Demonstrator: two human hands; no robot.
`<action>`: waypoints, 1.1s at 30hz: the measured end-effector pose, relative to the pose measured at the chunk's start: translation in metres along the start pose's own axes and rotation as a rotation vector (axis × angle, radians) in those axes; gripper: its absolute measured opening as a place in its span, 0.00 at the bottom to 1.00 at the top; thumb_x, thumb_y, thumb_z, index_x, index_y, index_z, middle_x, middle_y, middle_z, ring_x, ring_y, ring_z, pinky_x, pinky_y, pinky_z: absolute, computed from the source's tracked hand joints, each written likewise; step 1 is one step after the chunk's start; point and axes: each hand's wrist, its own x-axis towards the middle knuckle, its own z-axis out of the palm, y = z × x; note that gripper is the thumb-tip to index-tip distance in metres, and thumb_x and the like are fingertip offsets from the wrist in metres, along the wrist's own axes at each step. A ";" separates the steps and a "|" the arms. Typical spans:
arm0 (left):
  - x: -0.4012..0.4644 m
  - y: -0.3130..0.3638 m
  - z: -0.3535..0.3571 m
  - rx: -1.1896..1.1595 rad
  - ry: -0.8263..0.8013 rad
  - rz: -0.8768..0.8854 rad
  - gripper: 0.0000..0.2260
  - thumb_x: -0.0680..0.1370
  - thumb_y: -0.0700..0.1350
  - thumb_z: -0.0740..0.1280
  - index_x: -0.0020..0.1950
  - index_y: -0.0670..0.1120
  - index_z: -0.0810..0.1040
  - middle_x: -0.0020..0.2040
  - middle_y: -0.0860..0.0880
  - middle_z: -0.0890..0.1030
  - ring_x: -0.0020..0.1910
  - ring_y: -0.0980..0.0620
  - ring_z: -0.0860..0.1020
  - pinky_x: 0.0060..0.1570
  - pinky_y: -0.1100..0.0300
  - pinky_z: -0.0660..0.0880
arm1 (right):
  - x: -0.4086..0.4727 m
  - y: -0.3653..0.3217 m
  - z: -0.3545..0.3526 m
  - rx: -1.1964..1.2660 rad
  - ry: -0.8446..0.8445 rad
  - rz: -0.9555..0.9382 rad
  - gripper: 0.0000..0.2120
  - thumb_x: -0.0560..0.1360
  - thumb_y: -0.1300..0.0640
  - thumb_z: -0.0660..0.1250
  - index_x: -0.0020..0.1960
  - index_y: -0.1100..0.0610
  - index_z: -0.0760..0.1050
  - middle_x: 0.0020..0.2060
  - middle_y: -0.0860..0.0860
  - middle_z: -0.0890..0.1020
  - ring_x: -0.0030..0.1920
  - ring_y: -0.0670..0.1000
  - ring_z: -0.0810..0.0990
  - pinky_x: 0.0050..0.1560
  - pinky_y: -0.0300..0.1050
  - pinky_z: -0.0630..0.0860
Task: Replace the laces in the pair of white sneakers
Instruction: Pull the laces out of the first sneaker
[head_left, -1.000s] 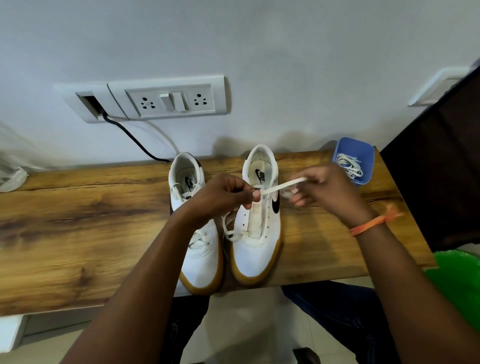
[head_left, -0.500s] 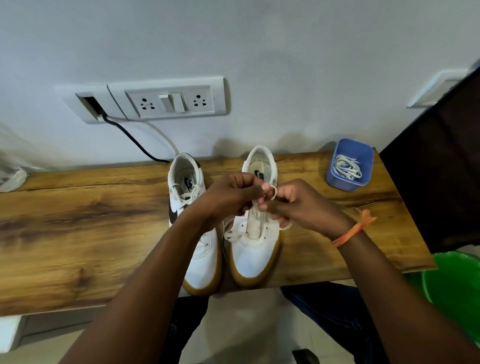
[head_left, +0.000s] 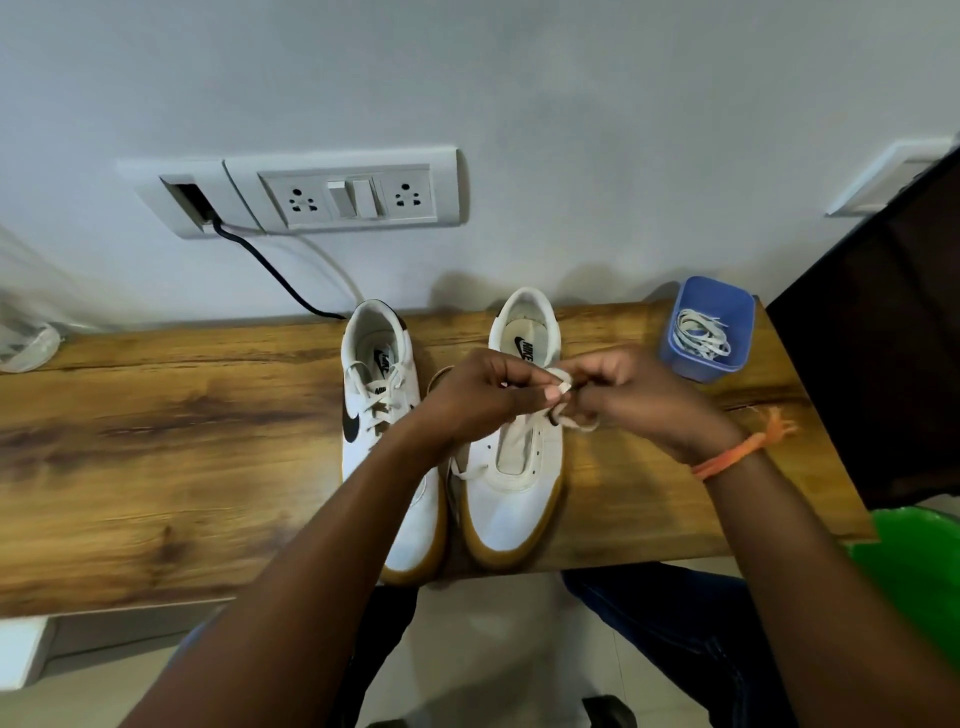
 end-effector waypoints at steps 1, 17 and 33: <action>0.001 -0.001 0.005 -0.022 0.027 0.032 0.05 0.77 0.36 0.71 0.51 0.40 0.85 0.42 0.43 0.86 0.38 0.55 0.81 0.42 0.61 0.80 | 0.000 -0.001 0.008 -0.013 -0.115 -0.001 0.12 0.71 0.70 0.69 0.53 0.61 0.81 0.45 0.60 0.85 0.46 0.57 0.84 0.50 0.53 0.80; 0.002 -0.030 -0.007 0.989 0.032 0.066 0.26 0.71 0.46 0.77 0.68 0.56 0.77 0.67 0.47 0.70 0.63 0.44 0.71 0.60 0.46 0.74 | 0.011 0.018 0.014 -0.134 0.334 -0.031 0.08 0.74 0.60 0.72 0.37 0.61 0.82 0.28 0.54 0.83 0.27 0.48 0.81 0.34 0.42 0.79; 0.007 -0.032 0.002 1.123 0.151 0.289 0.17 0.68 0.45 0.78 0.56 0.54 0.85 0.70 0.47 0.71 0.65 0.41 0.69 0.51 0.42 0.77 | 0.004 0.029 -0.014 -0.693 0.362 0.024 0.09 0.73 0.59 0.72 0.53 0.54 0.83 0.51 0.52 0.83 0.51 0.53 0.80 0.49 0.45 0.75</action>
